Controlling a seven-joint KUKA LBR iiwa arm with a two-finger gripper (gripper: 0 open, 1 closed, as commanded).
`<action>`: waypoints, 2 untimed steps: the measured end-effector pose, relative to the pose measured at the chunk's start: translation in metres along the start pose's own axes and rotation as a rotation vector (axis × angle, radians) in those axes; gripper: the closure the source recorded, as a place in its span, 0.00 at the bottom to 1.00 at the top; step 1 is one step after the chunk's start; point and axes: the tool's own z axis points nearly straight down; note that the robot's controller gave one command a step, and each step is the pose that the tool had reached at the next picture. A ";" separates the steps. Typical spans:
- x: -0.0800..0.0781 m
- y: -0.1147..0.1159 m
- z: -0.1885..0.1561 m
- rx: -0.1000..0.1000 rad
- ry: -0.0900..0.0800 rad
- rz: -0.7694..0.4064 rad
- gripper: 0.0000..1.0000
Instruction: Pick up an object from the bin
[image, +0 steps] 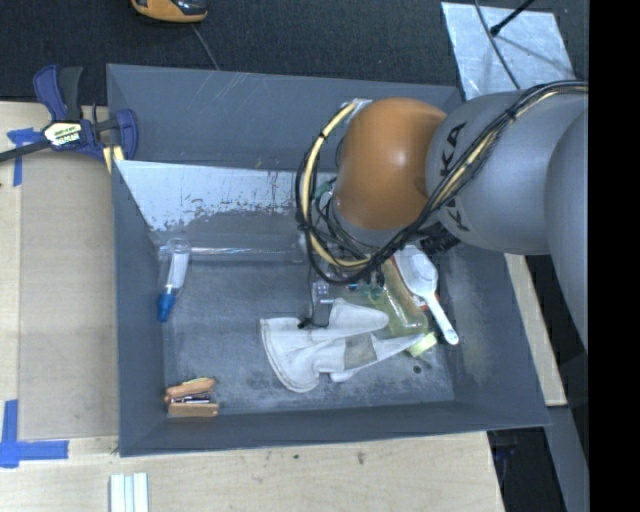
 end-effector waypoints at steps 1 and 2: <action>-0.002 0.000 -0.005 -0.001 -0.008 0.001 0.00; -0.005 -0.005 0.006 -0.002 -0.012 0.039 0.00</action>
Offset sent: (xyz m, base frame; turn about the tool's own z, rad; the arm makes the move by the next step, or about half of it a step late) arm 0.0076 -0.0228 -0.0442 0.1440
